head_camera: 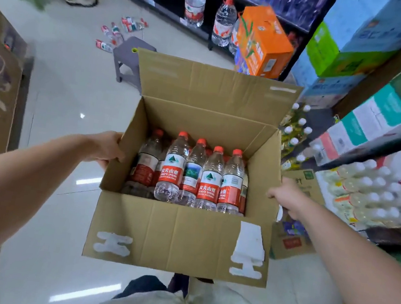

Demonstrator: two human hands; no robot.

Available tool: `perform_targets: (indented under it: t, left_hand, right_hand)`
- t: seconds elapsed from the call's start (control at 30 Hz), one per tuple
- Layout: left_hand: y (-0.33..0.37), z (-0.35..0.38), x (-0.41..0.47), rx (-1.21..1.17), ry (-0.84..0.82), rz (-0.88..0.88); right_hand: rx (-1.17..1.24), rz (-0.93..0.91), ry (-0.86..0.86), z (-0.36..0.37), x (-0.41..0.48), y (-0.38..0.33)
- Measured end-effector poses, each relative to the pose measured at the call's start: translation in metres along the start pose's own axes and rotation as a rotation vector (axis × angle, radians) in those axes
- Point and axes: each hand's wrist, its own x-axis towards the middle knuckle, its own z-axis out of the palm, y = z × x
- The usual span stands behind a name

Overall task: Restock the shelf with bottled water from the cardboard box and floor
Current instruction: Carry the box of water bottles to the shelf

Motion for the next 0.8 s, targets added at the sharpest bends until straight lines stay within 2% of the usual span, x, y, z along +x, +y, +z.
perform_targets:
  t: [0.27, 0.57, 0.8]
  left_hand:
    - [0.028, -0.097, 0.083, -0.012, -0.01, -0.028]
    - [0.061, -0.217, 0.181, 0.039, -0.07, -0.024]
    - [0.094, -0.298, 0.25, 0.057, -0.05, -0.046]
  right_hand:
    - [-0.042, -0.035, -0.005, 0.016, 0.082, -0.107]
    - [-0.001, 0.07, -0.005, 0.053, 0.149, -0.22]
    - [0.024, 0.06, -0.063, 0.059, 0.219, -0.313]
